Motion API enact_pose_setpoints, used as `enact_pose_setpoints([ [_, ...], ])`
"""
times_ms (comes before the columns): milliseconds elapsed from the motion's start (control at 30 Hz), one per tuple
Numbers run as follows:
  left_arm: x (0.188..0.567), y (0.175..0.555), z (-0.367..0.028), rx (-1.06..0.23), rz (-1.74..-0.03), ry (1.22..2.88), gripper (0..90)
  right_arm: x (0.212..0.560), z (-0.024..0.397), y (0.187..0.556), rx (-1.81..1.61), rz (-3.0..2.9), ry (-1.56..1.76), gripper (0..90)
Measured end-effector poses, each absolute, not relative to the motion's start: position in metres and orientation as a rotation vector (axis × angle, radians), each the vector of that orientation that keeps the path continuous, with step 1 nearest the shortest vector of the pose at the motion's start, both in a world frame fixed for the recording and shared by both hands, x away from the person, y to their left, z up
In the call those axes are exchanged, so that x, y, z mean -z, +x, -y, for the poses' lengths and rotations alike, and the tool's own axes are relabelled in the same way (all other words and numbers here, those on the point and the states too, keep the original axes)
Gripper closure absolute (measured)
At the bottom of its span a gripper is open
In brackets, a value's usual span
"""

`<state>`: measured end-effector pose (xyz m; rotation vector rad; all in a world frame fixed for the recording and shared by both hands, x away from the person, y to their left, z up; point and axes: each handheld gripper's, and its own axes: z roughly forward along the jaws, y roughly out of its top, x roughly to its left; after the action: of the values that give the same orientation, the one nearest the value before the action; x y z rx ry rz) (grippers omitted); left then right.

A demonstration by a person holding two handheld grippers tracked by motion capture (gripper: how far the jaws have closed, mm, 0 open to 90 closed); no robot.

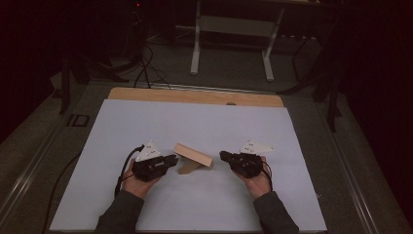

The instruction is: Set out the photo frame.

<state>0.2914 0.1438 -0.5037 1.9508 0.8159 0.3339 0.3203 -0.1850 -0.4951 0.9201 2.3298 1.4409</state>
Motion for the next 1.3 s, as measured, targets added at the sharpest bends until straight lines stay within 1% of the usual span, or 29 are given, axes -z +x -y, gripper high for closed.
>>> enact_pose_setpoints([
  [133, 0.506, 0.293, -0.138, -0.329, -0.802, 1.970, 86.5, 0.500, 0.178, 0.321, -1.423, -2.354, 0.917, 89.7],
  [333, 0.507, 0.294, -0.134, -0.338, -0.803, 1.993, 89.3, 0.503, 0.166, 0.324, -1.415, -2.362, 0.915, 89.6],
  [800, 0.510, 0.301, -0.120, -0.348, -0.807, 2.039, 89.8, 0.506, 0.162, 0.326, -1.429, -2.349, 0.927, 88.7],
  [1300, 0.509, 0.306, -0.114, -0.347, -0.817, 2.056, 89.8, 0.506, 0.163, 0.324, -1.429, -2.354, 0.923, 89.0],
])
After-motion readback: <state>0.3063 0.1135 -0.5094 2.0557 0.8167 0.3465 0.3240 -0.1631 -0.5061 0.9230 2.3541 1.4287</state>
